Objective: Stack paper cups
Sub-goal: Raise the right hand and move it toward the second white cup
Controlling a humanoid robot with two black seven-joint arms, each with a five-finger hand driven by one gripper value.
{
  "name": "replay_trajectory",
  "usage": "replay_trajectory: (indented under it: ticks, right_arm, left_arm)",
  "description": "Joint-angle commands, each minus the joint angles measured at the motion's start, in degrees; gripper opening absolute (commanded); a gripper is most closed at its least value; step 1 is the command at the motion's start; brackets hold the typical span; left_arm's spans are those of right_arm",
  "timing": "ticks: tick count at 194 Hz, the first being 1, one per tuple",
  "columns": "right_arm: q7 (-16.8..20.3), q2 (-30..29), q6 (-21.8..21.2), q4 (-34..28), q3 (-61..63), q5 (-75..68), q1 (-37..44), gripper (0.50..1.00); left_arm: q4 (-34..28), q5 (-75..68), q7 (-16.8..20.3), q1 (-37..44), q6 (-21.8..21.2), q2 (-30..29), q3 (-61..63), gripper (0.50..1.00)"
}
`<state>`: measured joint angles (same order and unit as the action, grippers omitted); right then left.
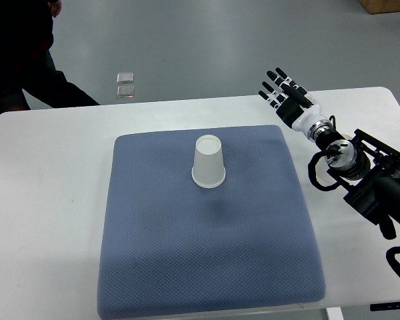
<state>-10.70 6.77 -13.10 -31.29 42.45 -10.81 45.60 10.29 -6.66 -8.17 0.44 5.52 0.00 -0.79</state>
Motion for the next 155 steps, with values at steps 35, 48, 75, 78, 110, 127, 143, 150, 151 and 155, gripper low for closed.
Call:
replay_trajectory:
  ticks: [35,48,75,78,110,127,143,150,151,155]
  right_arm:
    - [0.06,0.00,0.00,0.00,-0.26,0.09,0.10,0.917]
    - [-0.02,0.00,0.00,0.00,-0.53,0.09,0.10,0.917]
    - [0.06,0.09,0.00,0.00,-0.79,0.26,0.63,0.917]
    - [0.06,0.09,0.00,-0.09,-0.88,0.52,0.98,0.917]
    - [0.50,0.44,-2.10,-0.70,-1.23,6.58,2.38,0.917]
    - [0.85,1.06,-4.39,-1.05,-1.49,11.51,3.62,0.917]
    - [1.47,3.43,-5.01,-1.32,-3.69,18.28,5.73,0.917]
    - [2.00,4.75,-5.27,-1.85,-4.92,20.30,6.69,0.917]
    - [2.17,5.27,-5.36,-2.02,-5.36,20.82,7.04,0.917]
    - [2.61,6.24,-5.62,-2.63,-6.32,21.88,7.83,0.917]
  left_arm:
    - [-0.09,0.07,0.00,0.00,0.02,0.00,-0.08,1.000]
    - [-0.09,0.07,0.00,0.00,0.02,0.00,0.00,1.000]
    - [0.00,0.07,0.00,0.00,0.02,0.00,0.00,1.000]
    - [0.08,0.07,0.00,0.00,0.02,0.00,0.09,1.000]
    - [0.52,0.07,0.00,0.00,0.02,0.00,0.18,1.000]
    - [0.61,0.07,0.00,0.00,0.20,0.00,0.18,1.000]
    - [0.70,0.07,0.00,0.00,0.37,0.00,0.18,1.000]
    - [0.79,0.07,0.00,0.00,0.46,0.00,0.18,1.000]
    - [0.88,0.07,0.00,0.00,0.46,0.00,0.18,1.000]
    - [0.96,0.07,0.00,0.00,0.46,0.00,0.18,1.000]
